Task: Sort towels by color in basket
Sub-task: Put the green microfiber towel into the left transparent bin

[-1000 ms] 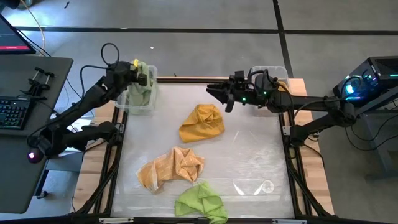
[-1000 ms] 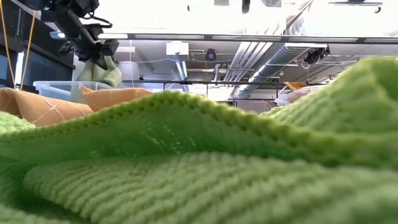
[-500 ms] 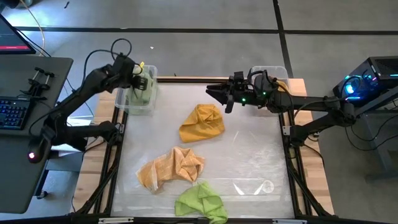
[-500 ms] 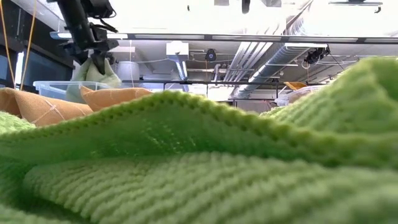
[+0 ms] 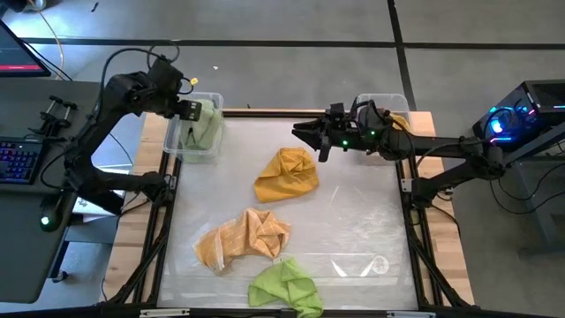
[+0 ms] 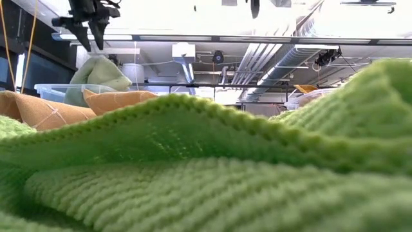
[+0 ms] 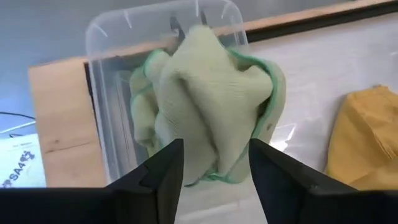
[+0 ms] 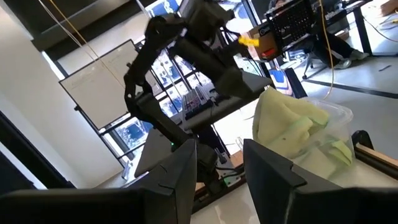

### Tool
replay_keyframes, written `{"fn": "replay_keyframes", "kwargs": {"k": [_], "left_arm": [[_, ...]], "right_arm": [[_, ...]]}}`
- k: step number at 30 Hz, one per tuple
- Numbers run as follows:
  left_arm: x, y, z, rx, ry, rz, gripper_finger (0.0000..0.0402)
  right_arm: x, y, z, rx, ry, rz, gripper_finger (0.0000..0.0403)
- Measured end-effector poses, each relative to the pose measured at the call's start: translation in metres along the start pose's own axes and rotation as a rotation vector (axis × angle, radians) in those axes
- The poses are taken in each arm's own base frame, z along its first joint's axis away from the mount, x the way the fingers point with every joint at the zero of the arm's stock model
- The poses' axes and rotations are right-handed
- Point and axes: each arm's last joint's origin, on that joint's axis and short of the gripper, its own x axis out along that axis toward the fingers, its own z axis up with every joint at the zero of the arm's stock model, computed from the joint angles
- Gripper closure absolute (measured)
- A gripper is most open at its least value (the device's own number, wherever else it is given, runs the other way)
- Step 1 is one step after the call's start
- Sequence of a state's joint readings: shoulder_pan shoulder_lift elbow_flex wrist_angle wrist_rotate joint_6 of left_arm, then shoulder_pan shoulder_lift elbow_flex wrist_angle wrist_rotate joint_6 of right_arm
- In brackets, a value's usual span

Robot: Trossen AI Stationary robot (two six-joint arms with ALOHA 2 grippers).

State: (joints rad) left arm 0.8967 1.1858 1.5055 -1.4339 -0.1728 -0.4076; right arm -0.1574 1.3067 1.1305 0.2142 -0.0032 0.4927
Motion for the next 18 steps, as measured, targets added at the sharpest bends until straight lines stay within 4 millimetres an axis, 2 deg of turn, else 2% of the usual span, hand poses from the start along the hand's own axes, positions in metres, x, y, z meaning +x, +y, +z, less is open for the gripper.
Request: {"fn": "replay_keyframes", "kwargs": {"k": [4,8,10,13,16,18], "left_arm": [[-0.002,-0.001,0.007,0.042,-0.080,0.021,0.0250],[0.015,-0.009,0.018,0.096,-0.171,0.011,0.0274],[0.034,-0.012,0.020,0.106,-0.149,0.017,0.0291],[0.073,-0.012,0.017,0.105,-0.078,0.069,0.0320],[0.113,-0.011,0.007,0.108,-0.001,0.106,0.0347],[0.132,-0.010,0.000,0.113,0.046,0.122,0.0361]], "right_arm": [[0.000,0.000,0.000,-0.003,0.000,0.000,0.0277],[0.000,0.000,0.000,-0.017,0.000,-0.001,0.0277],[0.000,-0.001,0.001,-0.024,-0.002,-0.004,0.0277],[0.000,-0.002,0.001,-0.021,-0.004,-0.008,0.0277],[0.000,-0.002,0.001,-0.019,-0.003,-0.008,0.0277],[0.000,-0.002,0.001,-0.002,-0.002,-0.007,0.0277]]}}
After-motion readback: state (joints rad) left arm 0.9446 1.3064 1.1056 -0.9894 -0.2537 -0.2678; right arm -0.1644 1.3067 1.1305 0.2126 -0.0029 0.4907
